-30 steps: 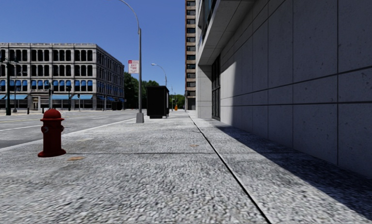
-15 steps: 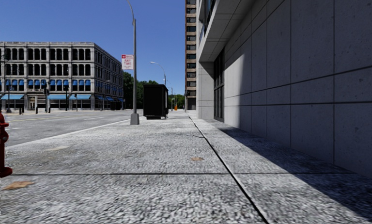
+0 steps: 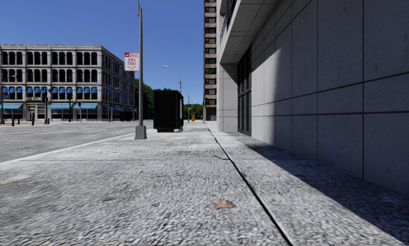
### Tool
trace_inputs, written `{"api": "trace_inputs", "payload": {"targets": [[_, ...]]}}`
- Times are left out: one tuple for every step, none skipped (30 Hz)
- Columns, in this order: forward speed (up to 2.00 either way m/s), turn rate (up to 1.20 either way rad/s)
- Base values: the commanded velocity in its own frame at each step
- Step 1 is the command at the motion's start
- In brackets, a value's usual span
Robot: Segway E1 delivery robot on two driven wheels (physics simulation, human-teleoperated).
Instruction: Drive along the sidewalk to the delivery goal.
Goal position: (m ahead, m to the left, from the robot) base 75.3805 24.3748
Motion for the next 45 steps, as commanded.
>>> {"api": "trace_inputs", "payload": {"targets": [[2.0,0.0],[2.0,0.0],[2.0,0.0],[2.0,0.0],[2.0,0.0],[2.0,0.0],[2.0,0.0],[2.0,0.0],[2.0,0.0],[2.0,0.0],[2.0,0.0],[2.0,0.0],[2.0,0.0],[2.0,0.0],[2.0,0.0],[2.0,0.0],[2.0,0.0],[2.0,0.0],[2.0,0.0],[2.0,0.0],[2.0,0.0],[2.0,0.0],[2.0,0.0],[2.0,0.0],[2.0,0.0],[2.0,0.0],[2.0,0.0],[2.0,0.0],[2.0,0.0],[2.0,0.0],[2.0,0.0],[2.0,0.0],[2.0,0.0],[2.0,0.0],[2.0,0.0],[2.0,0.0],[2.0,0.0],[2.0,0.0],[2.0,0.0],[2.0,0.0],[2.0,0.0],[2.0,0.0],[2.0,0.0],[2.0,0.0],[2.0,0.0]]}}
